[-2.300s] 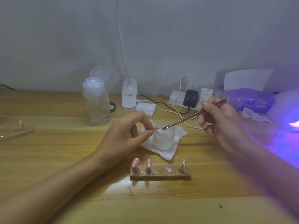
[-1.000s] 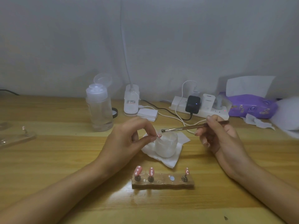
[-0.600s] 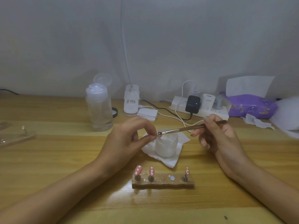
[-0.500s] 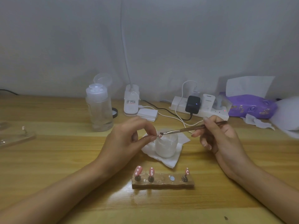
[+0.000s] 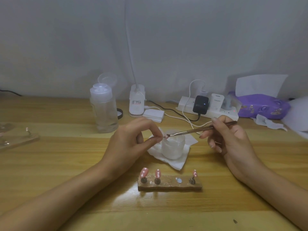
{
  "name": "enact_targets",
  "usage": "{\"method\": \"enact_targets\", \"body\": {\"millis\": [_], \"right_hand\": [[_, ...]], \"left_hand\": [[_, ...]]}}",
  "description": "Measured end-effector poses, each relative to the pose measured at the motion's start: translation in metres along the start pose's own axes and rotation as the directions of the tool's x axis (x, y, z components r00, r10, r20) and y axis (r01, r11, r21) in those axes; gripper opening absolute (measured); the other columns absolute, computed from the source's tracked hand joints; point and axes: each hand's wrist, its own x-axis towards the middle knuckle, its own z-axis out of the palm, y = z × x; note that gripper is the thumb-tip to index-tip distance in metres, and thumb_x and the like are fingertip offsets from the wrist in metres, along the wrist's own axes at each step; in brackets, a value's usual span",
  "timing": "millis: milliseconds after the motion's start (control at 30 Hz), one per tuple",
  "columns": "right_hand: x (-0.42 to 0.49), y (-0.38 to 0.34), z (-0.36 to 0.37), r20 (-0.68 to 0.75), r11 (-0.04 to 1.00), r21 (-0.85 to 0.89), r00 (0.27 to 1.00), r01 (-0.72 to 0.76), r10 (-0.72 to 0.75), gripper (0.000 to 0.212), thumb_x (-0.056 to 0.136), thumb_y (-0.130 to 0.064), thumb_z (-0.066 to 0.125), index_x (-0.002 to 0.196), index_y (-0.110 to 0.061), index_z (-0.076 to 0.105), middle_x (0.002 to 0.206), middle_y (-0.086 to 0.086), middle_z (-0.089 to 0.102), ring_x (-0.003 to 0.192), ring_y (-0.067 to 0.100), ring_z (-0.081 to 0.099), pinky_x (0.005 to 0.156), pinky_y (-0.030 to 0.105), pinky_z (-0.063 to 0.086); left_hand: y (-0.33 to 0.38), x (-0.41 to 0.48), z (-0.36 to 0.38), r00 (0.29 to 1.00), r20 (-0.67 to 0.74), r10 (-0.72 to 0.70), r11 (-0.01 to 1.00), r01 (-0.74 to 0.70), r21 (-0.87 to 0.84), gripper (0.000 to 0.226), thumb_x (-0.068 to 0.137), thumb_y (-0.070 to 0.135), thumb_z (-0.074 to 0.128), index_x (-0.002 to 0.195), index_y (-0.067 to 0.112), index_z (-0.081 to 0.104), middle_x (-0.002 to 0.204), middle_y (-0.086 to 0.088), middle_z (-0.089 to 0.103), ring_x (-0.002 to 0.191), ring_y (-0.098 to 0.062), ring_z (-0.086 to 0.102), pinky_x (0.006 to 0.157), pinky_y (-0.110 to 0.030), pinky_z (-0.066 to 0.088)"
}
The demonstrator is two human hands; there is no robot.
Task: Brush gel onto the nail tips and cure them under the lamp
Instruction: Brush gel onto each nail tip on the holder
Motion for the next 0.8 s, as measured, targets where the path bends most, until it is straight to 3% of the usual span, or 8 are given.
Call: {"method": "enact_targets", "body": {"millis": [433, 567, 700, 800], "right_hand": [[0.0009, 0.0021, -0.0012, 0.026, 1.000, -0.009, 0.999, 0.025, -0.025, 0.020, 0.084, -0.043, 0.061, 0.069, -0.031, 0.059, 0.074, 0.011, 0.073, 0.051, 0.012, 0.056, 0.042, 0.017, 0.039], [0.0016, 0.0014, -0.0020, -0.036, 1.000, 0.003, 0.999, 0.026, -0.026, 0.020, 0.084, -0.041, 0.060, 0.073, -0.026, 0.056, 0.072, 0.010, 0.072, 0.048, 0.012, 0.054, 0.041, 0.017, 0.037], [0.0007, 0.0010, -0.0007, 0.032, 0.999, -0.013, 0.999, 0.033, -0.033, 0.021, 0.084, -0.046, 0.062, 0.072, -0.028, 0.059, 0.074, 0.011, 0.072, 0.048, 0.013, 0.054, 0.041, 0.017, 0.038], [0.0016, 0.0023, -0.0028, -0.029, 1.000, -0.008, 0.999, 0.013, -0.013, 0.021, 0.085, -0.041, 0.060, 0.074, -0.024, 0.056, 0.073, 0.010, 0.072, 0.048, 0.013, 0.054, 0.041, 0.018, 0.037]], "left_hand": [[0.0032, 0.0008, 0.0001, 1.000, -0.014, 0.015, 1.000, -0.015, 0.010, 0.003, 0.085, 0.032, 0.072, 0.085, 0.031, 0.069, 0.097, 0.022, 0.065, 0.055, -0.017, 0.052, 0.054, -0.013, 0.038], [0.0031, 0.0006, -0.0005, 1.000, -0.014, 0.010, 1.000, -0.010, 0.013, 0.004, 0.086, 0.030, 0.073, 0.086, 0.031, 0.069, 0.097, 0.019, 0.065, 0.059, -0.017, 0.055, 0.057, -0.011, 0.039], [0.0040, 0.0006, -0.0005, 1.000, -0.010, 0.018, 1.000, -0.018, 0.011, 0.004, 0.086, 0.030, 0.073, 0.086, 0.030, 0.069, 0.098, 0.020, 0.065, 0.059, -0.016, 0.056, 0.056, -0.011, 0.039], [0.0036, 0.0007, -0.0004, 1.000, -0.012, 0.014, 1.000, -0.014, 0.020, 0.005, 0.086, 0.029, 0.073, 0.086, 0.031, 0.069, 0.097, 0.020, 0.065, 0.060, -0.016, 0.056, 0.056, -0.012, 0.039]]}}
